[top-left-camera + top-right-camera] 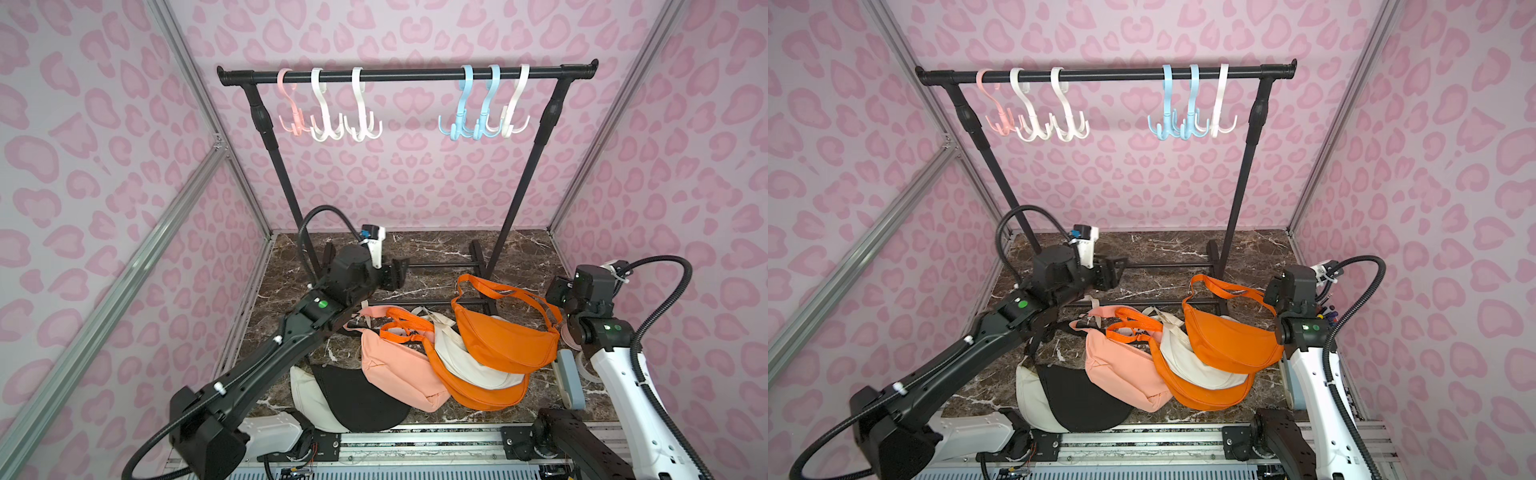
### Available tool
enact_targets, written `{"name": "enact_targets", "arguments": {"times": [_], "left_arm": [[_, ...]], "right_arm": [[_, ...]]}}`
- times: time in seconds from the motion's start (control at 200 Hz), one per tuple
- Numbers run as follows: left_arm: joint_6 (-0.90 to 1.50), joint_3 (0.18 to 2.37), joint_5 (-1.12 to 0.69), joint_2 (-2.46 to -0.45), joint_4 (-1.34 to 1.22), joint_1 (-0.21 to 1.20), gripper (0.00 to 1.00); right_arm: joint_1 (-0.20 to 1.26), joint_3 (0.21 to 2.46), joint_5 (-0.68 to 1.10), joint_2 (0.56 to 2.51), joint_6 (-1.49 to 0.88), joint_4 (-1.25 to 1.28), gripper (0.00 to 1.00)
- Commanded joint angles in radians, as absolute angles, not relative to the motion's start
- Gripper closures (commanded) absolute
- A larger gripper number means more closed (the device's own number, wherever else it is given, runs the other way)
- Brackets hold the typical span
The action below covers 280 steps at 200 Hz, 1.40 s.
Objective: Take the bag off the hook
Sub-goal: Place the bag inside the bag, then reset both arms
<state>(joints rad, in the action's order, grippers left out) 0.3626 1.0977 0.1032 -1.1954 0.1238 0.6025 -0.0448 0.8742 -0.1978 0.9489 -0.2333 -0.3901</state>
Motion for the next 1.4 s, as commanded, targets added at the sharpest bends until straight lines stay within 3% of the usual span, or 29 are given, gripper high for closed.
{"name": "enact_targets", "arguments": {"times": [0.0,0.155,0.26,0.505,0.71,0.89,1.0,1.205,1.225,1.255,1.265,1.335,1.395], "left_arm": [[0.271,0.96,0.412,-1.087,0.055,0.48,0.29],[0.292,0.744,0.537,-1.037,-0.046,0.25,0.28],[0.332,0.621,0.559,-1.027,-0.141,0.127,0.28],[0.206,0.392,0.542,-1.035,-0.412,0.085,0.29],[0.152,0.157,0.325,-1.105,-0.856,0.045,0.28],[0.086,0.174,0.13,-1.212,-0.999,0.019,0.28],[0.041,0.217,0.074,-1.262,-0.987,0.007,0.28],[0.084,0.17,0.058,-1.444,-1.241,-0.041,0.27],[0.088,0.174,0.064,-1.471,-1.272,-0.043,0.27],[0.094,0.188,0.061,-1.483,-1.274,-0.045,0.26],[0.095,0.198,0.055,-1.478,-1.244,-0.048,0.26],[0.093,0.254,0.068,-1.469,-1.12,-0.049,0.26],[0.113,0.298,0.137,-1.464,-1.022,-0.044,0.21]], "right_arm": [[0.014,0.76,-0.258,0.969,-0.134,-0.062,0.4],[0.088,0.507,-0.263,1.061,-0.016,0.391,0.36],[0.091,0.439,-0.198,1.121,-0.017,0.482,0.36],[0.082,0.292,-0.165,1.183,0.002,0.668,0.35],[0.038,0.215,-0.102,1.319,-0.004,0.991,0.33],[-0.09,0.191,0.073,1.586,-0.087,1.326,0.34],[-0.079,0.272,0.023,1.515,-0.093,1.058,0.33],[-0.047,0.322,-0.02,1.53,-0.069,0.991,0.31],[-0.046,0.322,-0.02,1.531,-0.069,0.988,0.28],[-0.046,0.32,-0.018,1.537,-0.066,1.003,0.04],[-0.046,0.319,-0.019,1.537,-0.066,1.005,0.01],[-0.046,0.321,-0.02,1.532,-0.067,0.993,0.0],[-0.046,0.318,-0.02,1.533,-0.066,1.002,0.0]]}}
